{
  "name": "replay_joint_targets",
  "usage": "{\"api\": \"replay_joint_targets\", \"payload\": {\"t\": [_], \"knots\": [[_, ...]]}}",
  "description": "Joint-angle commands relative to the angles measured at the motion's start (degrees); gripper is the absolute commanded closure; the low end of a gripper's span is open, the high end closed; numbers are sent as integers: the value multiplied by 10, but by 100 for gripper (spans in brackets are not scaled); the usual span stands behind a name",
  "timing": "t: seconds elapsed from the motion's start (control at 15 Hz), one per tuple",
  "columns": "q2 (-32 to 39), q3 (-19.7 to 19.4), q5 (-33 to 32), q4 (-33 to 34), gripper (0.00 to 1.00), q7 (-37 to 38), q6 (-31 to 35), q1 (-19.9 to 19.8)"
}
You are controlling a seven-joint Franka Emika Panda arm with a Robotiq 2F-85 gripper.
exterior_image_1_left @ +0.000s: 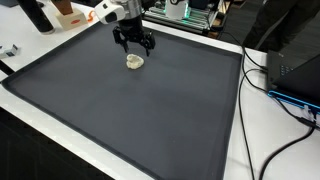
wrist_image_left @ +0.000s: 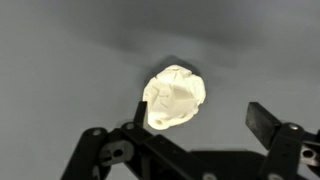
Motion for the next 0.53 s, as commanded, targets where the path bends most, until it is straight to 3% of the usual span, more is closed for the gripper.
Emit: {"api": "replay_joint_targets", "payload": {"t": [0.0,0.47], "knots": [[4,-5,-1,-20,0,25,33,-2],[13,-4,-4,-42,0,11,88,-5]]}}
